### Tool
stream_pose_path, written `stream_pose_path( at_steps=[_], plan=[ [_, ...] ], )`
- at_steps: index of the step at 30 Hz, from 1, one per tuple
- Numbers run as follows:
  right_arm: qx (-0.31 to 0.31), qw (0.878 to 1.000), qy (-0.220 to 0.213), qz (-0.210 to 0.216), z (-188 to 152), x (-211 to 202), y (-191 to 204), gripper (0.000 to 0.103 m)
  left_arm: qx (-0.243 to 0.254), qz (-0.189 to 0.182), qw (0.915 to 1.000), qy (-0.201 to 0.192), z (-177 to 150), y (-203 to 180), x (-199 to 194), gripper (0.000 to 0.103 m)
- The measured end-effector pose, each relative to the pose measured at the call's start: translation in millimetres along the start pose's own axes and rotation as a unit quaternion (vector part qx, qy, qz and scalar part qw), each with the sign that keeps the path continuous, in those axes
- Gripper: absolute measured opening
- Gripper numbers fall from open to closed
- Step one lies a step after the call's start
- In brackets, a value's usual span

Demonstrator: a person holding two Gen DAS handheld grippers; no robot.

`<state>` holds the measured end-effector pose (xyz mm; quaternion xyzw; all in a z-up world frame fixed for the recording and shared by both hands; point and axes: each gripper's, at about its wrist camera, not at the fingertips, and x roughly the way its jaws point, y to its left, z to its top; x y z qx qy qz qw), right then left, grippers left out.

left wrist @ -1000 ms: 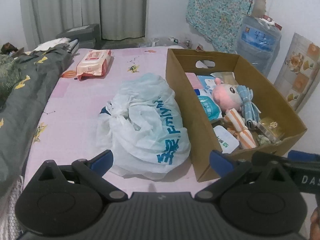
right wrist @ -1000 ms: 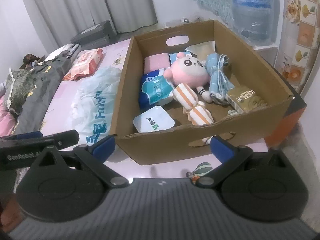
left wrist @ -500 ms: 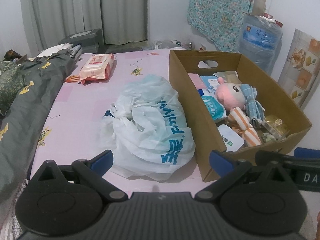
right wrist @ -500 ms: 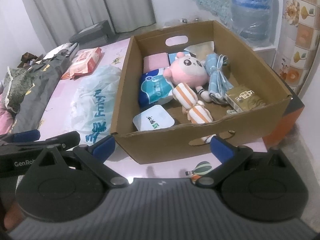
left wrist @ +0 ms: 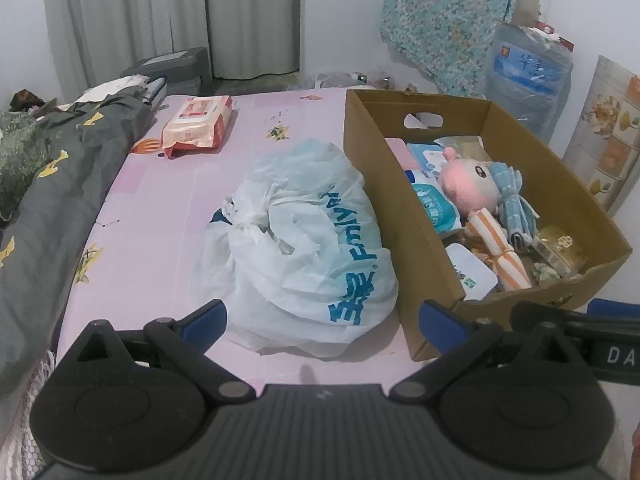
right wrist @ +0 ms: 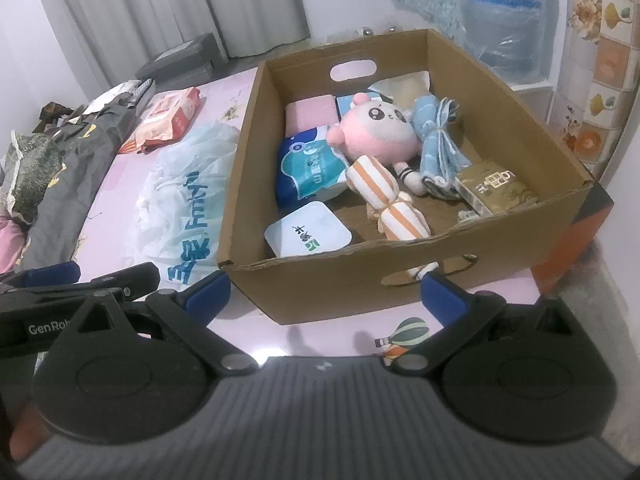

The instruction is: Organize soft objects

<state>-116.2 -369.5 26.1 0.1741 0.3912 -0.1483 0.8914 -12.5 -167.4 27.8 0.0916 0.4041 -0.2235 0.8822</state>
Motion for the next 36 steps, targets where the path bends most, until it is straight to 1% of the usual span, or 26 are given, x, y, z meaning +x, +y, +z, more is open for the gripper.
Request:
stream_pose_path(
  at_steps=[36],
  plan=[
    [0.013,1.000,0.004,0.012,0.3,2.3,2.9,0.102,-0.001,0.008,0.9999,-0.009,1.9,2.2,-2.5,0.101]
  ],
)
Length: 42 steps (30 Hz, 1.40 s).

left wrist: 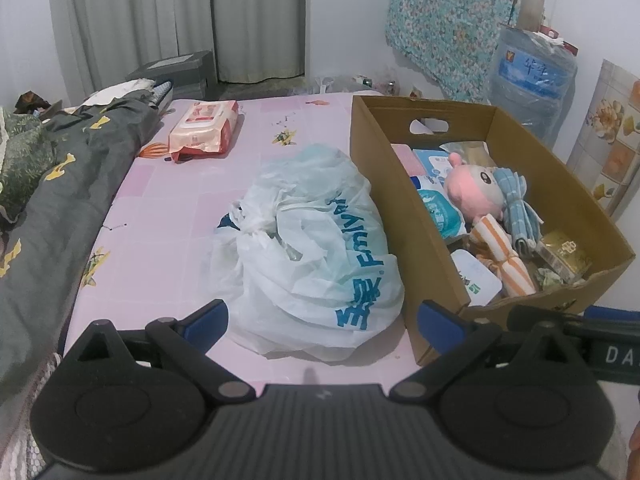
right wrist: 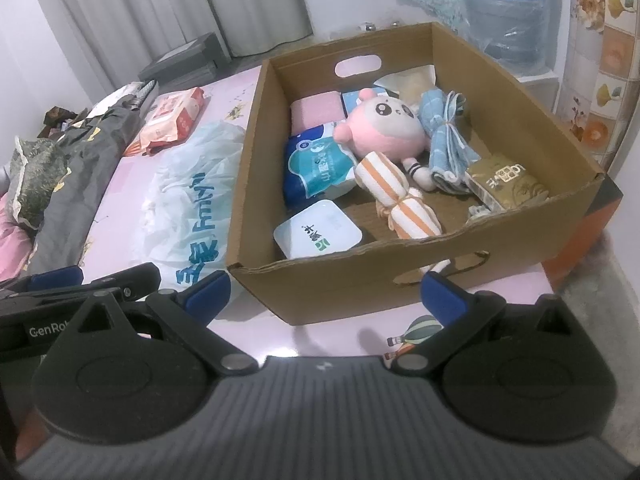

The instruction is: Organize soft objects

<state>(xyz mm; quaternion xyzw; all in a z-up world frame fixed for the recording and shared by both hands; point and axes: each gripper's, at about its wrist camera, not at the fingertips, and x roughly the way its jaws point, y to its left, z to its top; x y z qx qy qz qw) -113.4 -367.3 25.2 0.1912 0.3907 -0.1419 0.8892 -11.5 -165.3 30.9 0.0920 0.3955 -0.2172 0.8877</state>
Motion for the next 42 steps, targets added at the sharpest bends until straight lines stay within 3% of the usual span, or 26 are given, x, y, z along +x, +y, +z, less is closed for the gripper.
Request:
stream_pose_path(
  at_steps=[42],
  plan=[
    [0.018,1.000,0.009,0.010,-2.7,5.4,-4.1,0.102,-0.003,-0.003,1.0000,0.007,0.3,-2.2,3.8,0.101]
  ],
)
